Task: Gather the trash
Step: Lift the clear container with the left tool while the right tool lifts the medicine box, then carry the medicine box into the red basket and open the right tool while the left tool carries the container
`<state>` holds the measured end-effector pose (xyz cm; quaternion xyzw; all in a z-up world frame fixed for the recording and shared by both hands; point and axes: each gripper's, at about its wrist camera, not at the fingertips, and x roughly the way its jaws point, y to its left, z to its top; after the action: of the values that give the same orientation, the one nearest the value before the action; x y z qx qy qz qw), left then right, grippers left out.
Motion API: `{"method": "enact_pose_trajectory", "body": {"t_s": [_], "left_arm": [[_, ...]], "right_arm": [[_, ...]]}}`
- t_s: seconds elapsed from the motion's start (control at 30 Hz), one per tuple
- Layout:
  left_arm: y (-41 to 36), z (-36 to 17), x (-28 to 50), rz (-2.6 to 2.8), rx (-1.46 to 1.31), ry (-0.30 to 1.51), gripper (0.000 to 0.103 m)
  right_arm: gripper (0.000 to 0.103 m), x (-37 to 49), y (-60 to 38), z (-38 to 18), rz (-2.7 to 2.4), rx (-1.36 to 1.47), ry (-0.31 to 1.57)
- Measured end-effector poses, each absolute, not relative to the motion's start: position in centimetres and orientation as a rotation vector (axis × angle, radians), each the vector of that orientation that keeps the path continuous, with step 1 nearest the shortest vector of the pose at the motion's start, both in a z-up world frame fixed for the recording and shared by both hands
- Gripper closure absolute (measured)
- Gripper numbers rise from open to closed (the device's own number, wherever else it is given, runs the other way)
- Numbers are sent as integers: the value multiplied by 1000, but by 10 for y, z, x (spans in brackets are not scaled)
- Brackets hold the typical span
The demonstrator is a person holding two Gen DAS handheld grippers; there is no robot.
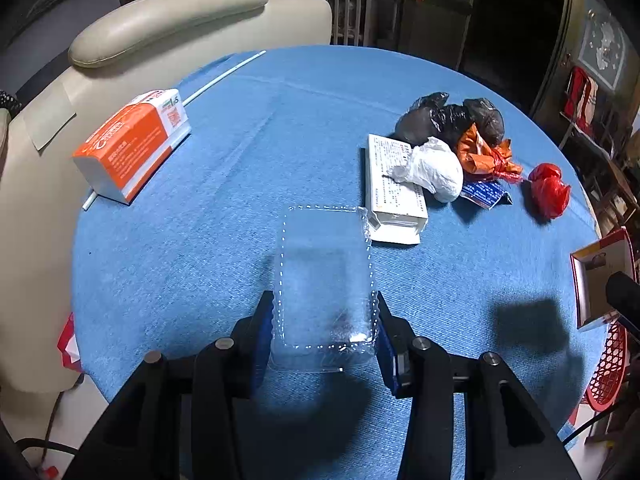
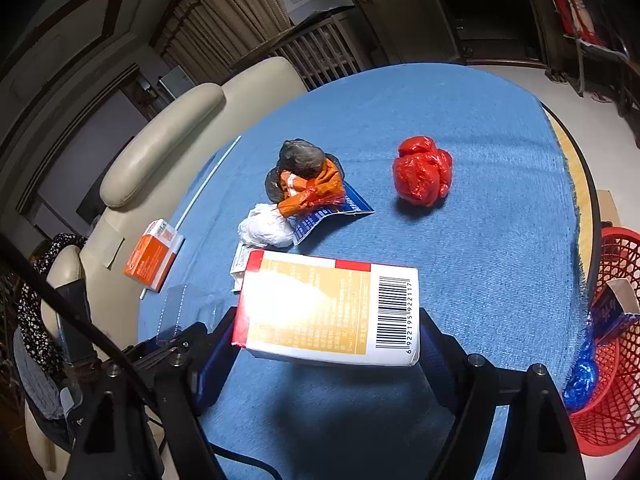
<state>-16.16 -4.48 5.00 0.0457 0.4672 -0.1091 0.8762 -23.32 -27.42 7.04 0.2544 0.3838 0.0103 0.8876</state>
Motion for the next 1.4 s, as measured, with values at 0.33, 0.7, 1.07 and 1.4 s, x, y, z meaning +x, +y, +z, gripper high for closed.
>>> {"method": "enact_pose_trajectory", "body": {"t_s": [0.33,0.7,1.07,1.4], "left_arm": [[-40,59,-166,-233,79,951,56],[-49,71,-173,-251,108,930,56],[-79,74,-177,-302,172,929,56],[-117,76,-183,-371,239,923,56]], "right_arm": [[19,-242,-272,79,12,511,780],[19,-260,-286,84,-7,543,743],[19,-290,-333,77,-97,624,708],[19,-312,-367,61,-151,687,730]]}}
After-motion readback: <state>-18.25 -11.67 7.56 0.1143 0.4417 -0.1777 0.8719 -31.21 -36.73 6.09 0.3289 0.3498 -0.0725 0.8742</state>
